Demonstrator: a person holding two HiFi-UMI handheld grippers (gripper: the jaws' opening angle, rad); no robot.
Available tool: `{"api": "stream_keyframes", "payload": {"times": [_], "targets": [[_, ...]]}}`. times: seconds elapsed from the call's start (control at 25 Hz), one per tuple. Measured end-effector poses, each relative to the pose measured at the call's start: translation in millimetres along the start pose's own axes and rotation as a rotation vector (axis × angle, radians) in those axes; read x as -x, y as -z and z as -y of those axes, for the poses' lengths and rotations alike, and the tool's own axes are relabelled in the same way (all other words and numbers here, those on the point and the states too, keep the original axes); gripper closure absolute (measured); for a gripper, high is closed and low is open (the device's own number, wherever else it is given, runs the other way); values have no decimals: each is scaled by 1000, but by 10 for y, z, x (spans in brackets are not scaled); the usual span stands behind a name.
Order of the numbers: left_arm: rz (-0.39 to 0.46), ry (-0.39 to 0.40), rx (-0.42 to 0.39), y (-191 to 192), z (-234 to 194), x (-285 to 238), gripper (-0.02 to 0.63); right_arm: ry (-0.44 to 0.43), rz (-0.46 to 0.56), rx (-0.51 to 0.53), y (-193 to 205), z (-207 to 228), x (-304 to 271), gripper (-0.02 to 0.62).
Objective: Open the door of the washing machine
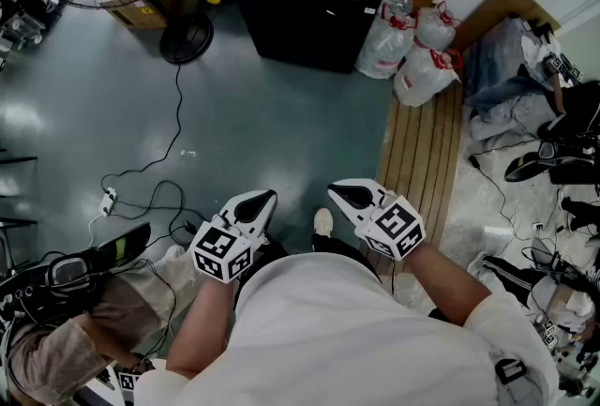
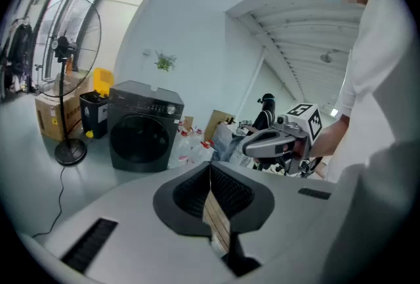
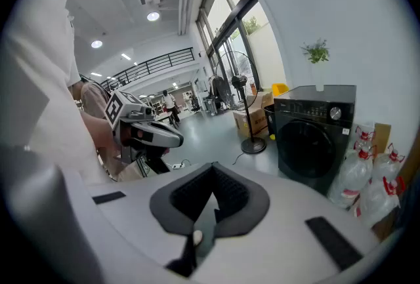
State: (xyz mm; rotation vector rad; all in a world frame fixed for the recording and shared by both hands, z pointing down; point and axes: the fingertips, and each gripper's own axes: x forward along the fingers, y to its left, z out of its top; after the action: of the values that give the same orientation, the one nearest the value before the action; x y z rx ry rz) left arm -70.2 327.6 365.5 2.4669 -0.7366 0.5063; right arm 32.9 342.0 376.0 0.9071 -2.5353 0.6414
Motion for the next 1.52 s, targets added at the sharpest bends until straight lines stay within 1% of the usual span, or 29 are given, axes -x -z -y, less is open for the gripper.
{"api": "stream_keyframes", "payload": {"times": [0.16, 0.28, 0.4, 0.48, 0.6, 0.68, 0.72, 0.76, 0.84, 0.88, 0.96, 1.12, 1.28, 1.36, 1.52], "targets": [[-16, 43, -61, -91, 437, -296, 589, 18, 40, 2, 42, 164, 316, 589], [-25, 65, -73, -155, 588, -399, 589, 29, 60, -10, 70, 184, 481, 590], [-17, 75, -69, -204, 662, -471, 589, 31, 62, 0, 73, 204, 587, 589], [-9, 71, -83, -232, 711, -508, 589, 32, 67, 2, 65, 233, 639, 591], [26, 33, -100, -317, 718, -565, 589, 26, 64, -1, 96, 288, 675, 589], [74, 6, -71, -441, 661, -642, 589, 27, 63, -1, 91, 350, 673, 589], [93, 8, -53, -488, 645, -686, 589, 28, 64, 0, 72, 376, 666, 588], [100, 12, -47, -513, 634, -730, 589, 28, 65, 3, 45, 400, 656, 588], [89, 9, -70, -522, 590, -804, 589, 30, 63, 16, -17, 450, 615, 586], [81, 5, -81, -528, 545, -829, 589, 29, 61, 19, -52, 479, 578, 586], [77, 10, -73, -556, 423, -862, 588, 27, 61, 14, -141, 538, 476, 523], [81, 24, -50, -693, 62, -1038, 588, 43, 52, 5, -388, 811, 279, 528], [83, 31, -37, -935, -456, -1296, 588, 78, 31, 11, -696, 1194, 83, 534], [93, 35, -44, -1116, -741, -1414, 588, 97, 21, 23, -881, 1396, -54, 538], [130, 54, -71, -1384, -1164, -1699, 588, 141, 18, 37, -1138, 1822, -276, 545]]}}
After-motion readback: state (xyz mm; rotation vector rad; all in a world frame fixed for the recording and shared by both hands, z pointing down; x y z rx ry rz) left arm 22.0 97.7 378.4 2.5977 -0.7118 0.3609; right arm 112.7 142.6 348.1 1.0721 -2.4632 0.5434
